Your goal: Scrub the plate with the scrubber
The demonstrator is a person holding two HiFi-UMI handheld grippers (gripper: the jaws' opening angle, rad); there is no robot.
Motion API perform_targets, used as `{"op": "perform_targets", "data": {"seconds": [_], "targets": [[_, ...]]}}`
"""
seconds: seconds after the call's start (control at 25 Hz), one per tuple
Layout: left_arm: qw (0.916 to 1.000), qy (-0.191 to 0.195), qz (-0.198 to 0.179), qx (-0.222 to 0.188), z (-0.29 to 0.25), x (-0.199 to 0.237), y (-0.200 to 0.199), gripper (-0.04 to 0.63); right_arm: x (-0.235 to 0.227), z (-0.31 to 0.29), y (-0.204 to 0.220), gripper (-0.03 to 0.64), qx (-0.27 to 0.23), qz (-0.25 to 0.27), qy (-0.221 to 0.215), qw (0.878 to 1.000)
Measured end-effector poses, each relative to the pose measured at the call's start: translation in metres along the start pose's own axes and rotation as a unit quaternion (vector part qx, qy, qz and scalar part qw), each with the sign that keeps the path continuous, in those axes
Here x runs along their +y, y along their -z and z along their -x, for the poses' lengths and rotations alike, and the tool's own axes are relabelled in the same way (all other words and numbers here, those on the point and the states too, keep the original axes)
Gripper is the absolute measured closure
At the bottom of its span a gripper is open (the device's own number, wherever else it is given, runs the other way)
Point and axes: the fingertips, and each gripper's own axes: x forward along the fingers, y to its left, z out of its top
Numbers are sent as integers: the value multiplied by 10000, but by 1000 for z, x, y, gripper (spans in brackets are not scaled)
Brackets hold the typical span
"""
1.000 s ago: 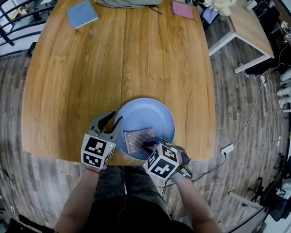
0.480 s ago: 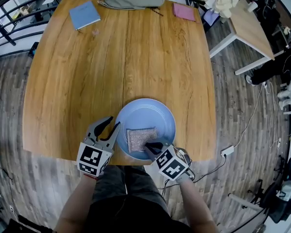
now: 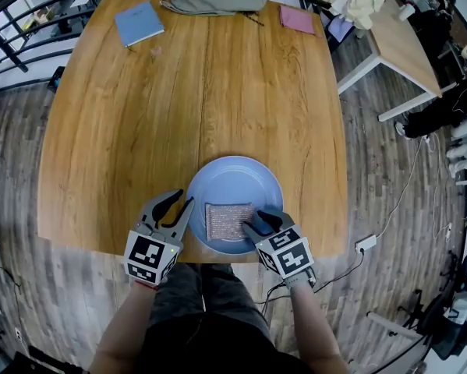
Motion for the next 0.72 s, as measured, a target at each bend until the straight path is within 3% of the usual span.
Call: {"op": "perform_targets", "data": {"seconds": [0.2, 0.48, 0.72], "targets": [[10000, -42, 2, -36, 5, 3, -4, 505, -3, -7, 1, 440, 295, -453, -167, 9984], [9999, -146, 55, -42, 11, 10, -2, 505, 7, -13, 2, 477, 725, -57, -362, 9967], [9997, -190, 59, -116, 18, 13, -7, 505, -4, -6, -12, 445, 492, -573, -456, 9961]]}}
